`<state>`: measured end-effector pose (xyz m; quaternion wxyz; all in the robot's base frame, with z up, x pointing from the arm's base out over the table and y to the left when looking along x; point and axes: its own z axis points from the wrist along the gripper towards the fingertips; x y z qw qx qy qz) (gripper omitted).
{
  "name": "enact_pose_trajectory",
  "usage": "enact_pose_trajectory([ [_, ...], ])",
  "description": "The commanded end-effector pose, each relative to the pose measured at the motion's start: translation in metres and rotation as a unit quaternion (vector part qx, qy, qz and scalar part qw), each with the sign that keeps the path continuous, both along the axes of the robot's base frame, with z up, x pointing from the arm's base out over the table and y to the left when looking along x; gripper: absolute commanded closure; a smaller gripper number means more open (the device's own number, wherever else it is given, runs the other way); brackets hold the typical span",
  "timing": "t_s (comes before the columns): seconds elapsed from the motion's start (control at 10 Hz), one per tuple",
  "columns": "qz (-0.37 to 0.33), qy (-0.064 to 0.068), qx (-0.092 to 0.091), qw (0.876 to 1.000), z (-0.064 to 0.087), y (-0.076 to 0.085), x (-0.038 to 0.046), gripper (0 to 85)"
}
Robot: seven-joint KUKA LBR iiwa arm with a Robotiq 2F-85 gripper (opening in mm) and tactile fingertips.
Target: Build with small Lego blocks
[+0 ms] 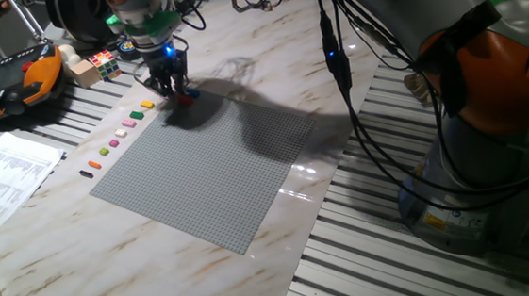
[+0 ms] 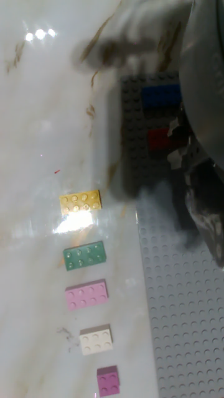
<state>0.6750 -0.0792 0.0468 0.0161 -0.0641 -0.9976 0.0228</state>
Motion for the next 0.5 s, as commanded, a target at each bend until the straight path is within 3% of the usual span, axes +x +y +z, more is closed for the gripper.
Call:
enact_pose_trajectory([
  [0.0, 0.001, -0.001, 0.001, 1.0, -0.0013, -0.0005, -0.0008, 84.3],
  [0.4, 0.002, -0.002, 0.006, 1.0, -0.0048, -0.002, -0.0003, 84.3],
])
